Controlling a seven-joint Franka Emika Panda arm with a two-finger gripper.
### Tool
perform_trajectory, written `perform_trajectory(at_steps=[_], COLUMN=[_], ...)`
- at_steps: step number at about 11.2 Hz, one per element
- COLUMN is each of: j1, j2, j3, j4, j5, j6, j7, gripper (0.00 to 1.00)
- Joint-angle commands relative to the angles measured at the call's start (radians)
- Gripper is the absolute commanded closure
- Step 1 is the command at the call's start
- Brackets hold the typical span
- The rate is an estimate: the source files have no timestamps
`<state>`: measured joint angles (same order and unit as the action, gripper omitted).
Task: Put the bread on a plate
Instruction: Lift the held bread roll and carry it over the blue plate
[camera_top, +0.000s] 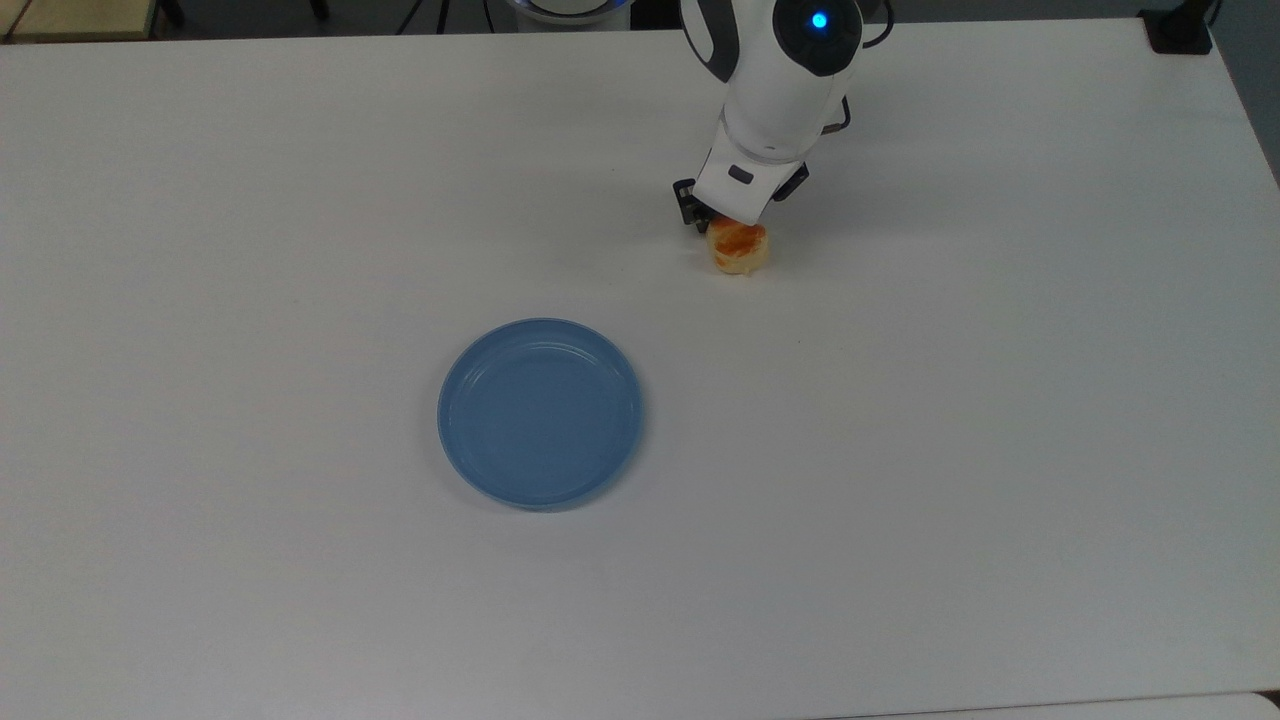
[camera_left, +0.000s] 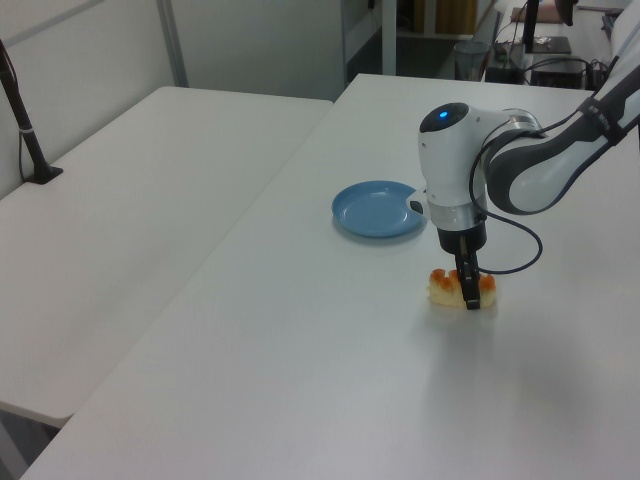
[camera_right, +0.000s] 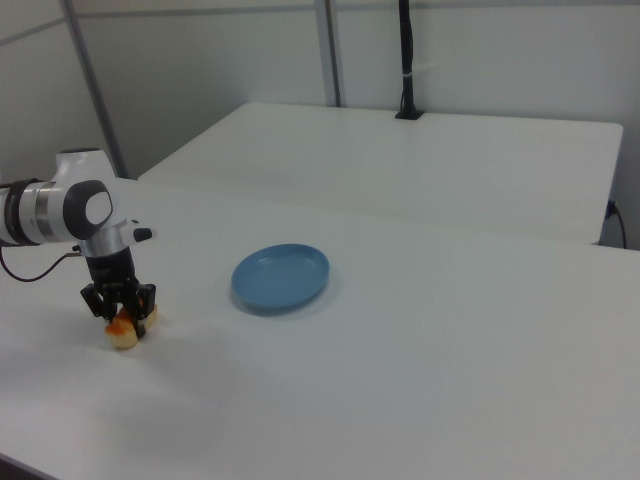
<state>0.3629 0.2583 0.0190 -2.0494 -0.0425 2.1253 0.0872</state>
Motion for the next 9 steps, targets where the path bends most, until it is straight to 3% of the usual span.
perform_trajectory(at_steps=[1, 5, 7, 9], j1=[-0.039, -0.149, -0.237, -0.277], j2=[-0.037, -0.016, 0.085, 0.153], j3=[-0.008, -0.051, -0.048, -0.053], j4=[0.073, 0.231, 0.369, 0.406], j5=[-0.005, -0.007, -0.016, -0.049], j6=[0.004, 0.013, 0.013, 0.018], j7=[0.005, -0.069, -0.076, -0.089], gripper=[0.7, 0.69, 0.68, 0.68])
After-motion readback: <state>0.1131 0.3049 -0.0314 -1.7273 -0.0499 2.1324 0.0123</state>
